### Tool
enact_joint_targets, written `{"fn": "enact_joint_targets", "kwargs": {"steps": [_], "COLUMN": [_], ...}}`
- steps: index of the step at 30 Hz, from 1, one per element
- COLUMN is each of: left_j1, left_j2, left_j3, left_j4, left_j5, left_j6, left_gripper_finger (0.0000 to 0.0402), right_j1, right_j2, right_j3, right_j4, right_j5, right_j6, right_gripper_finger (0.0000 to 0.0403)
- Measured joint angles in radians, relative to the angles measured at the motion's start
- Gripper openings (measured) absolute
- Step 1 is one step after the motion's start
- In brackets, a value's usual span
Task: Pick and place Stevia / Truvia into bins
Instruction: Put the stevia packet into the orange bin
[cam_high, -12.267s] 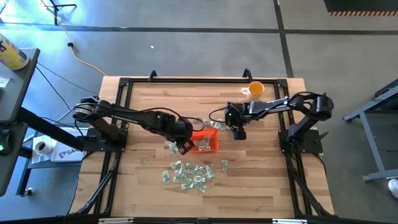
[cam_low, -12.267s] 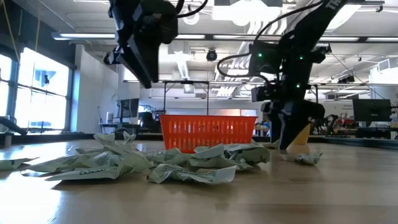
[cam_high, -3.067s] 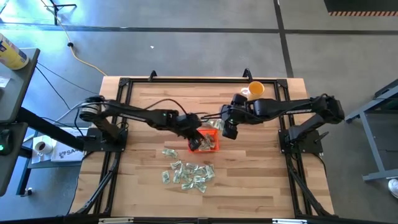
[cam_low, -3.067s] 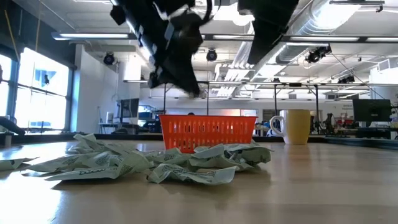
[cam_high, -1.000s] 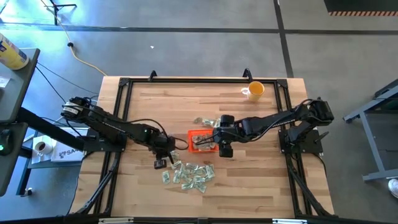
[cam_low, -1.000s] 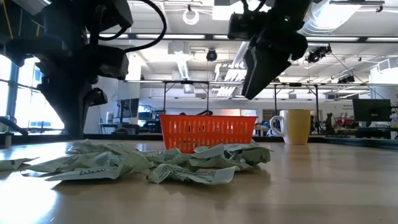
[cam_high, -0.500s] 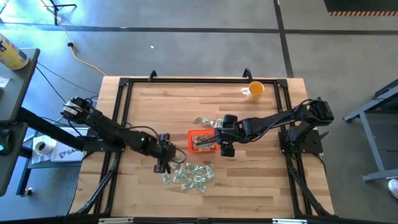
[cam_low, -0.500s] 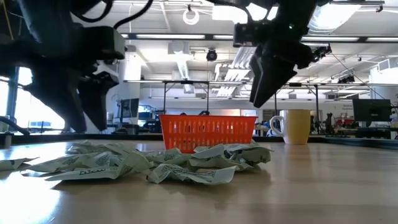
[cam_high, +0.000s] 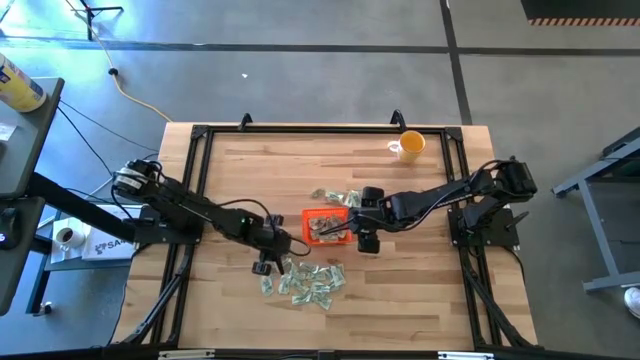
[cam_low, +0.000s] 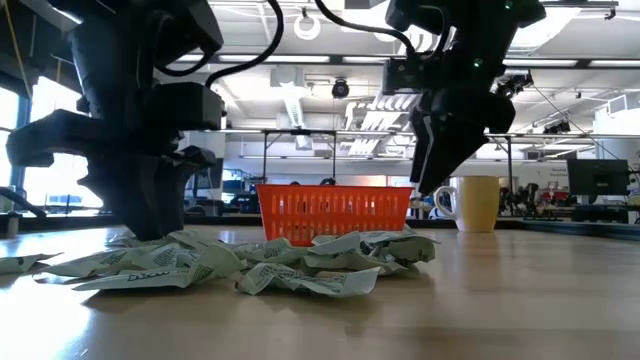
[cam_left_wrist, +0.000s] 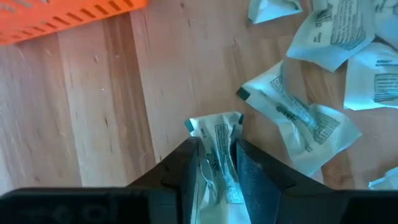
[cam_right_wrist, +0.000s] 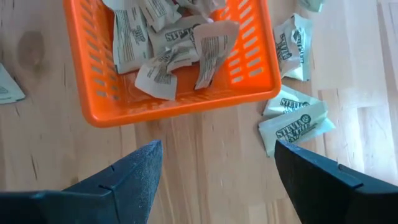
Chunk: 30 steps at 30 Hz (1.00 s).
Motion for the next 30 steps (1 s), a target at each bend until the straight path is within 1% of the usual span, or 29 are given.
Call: {"fn": "enact_joint_targets", "kwargs": {"steps": [4,7,9,13,14,17,20,23,25,27,30], "left_j1": [-0.001,-0.002,-0.002,0.001,0.001,0.025,0.076,0.125,0.156,0.182,0.208], "left_j2": [0.015,0.014,0.010,0.012,0.012,0.012,0.008,-0.001,0.000,0.001,0.028], "left_j3": [0.003,0.008,0.023,0.073,0.091,0.137,0.197,0.258,0.302,0.337,0.352], "left_j4": [0.000,-0.007,-0.030,-0.050,-0.061,-0.114,-0.172,-0.218,-0.211,-0.167,-0.025], "left_j5": [0.007,-0.008,-0.019,-0.088,-0.103,-0.132,-0.146,-0.167,-0.162,-0.112,0.016], "left_j6": [-0.001,-0.001,0.000,0.021,0.022,0.030,0.080,0.130,0.151,0.189,0.225], "left_gripper_finger": [0.0141,0.0125,0.0099,0.0027,0.0020,0.0030,0.0040,0.0021,0.0020,0.0020,0.0038], "right_j1": [0.000,0.000,0.000,0.002,0.005,0.009,-0.004,-0.020,-0.026,-0.026,-0.026], "right_j2": [0.000,0.000,0.000,-0.017,-0.032,-0.076,-0.116,-0.148,-0.160,-0.169,-0.174], "right_j3": [0.000,0.000,0.000,0.000,0.000,0.001,0.001,0.001,0.001,0.001,0.001], "right_j4": [0.003,0.003,0.003,0.018,0.027,0.018,-0.027,-0.078,-0.111,-0.128,-0.139], "right_j5": [0.006,0.008,0.007,0.024,0.039,0.100,0.131,0.140,0.136,0.133,0.123], "right_j6": [-0.003,-0.007,-0.008,-0.023,-0.028,-0.034,-0.035,-0.027,-0.014,-0.001,0.000], "right_gripper_finger": [0.0300,0.0300,0.0300,0.0300,0.0300,0.0300,0.0300,0.0300,0.0300,0.0300,0.0300]}}
